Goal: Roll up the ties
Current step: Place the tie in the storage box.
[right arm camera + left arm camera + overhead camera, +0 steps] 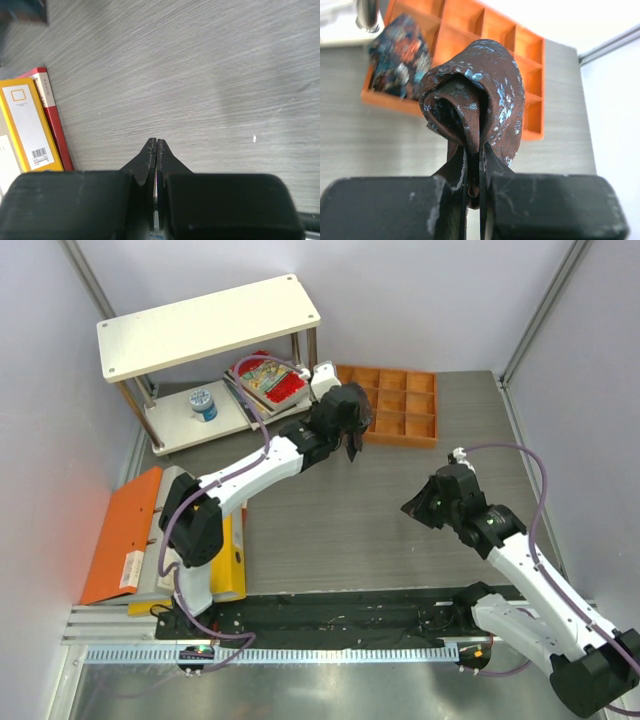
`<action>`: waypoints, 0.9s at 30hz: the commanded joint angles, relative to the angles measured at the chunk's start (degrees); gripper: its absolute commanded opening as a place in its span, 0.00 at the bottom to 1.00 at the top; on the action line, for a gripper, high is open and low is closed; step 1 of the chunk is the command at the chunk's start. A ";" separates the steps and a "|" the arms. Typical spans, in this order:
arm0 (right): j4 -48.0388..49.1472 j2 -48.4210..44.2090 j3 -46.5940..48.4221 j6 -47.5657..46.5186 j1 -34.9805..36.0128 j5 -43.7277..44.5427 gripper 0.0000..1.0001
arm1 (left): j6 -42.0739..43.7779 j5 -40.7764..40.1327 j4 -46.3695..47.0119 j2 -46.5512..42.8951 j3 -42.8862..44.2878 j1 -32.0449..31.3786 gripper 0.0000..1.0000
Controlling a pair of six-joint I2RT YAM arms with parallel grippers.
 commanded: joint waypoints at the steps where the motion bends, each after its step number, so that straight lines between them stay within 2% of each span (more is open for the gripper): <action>1: -4.20 -2.47 1.92 0.16 0.14 2.30 0.04 | 3.80 -2.79 -3.42 3.75 10.59 0.93 0.00; 8: -7.10 -5.02 3.07 0.25 0.14 3.18 0.04 | 5.21 -5.52 -9.66 11.40 21.06 2.34 0.00; 16: -9.30 -8.45 2.10 1.04 0.14 3.80 0.04 | 6.53 -2.45 -6.86 17.90 24.31 4.01 0.00; 20: -12.36 -11.43 3.59 1.21 0.05 4.76 0.03 | 5.48 1.76 -8.52 23.35 30.37 5.41 0.00; 27: -19.93 -17.32 8.60 1.56 0.14 8.28 0.03 | 3.46 3.79 -8.87 30.38 37.92 6.73 0.00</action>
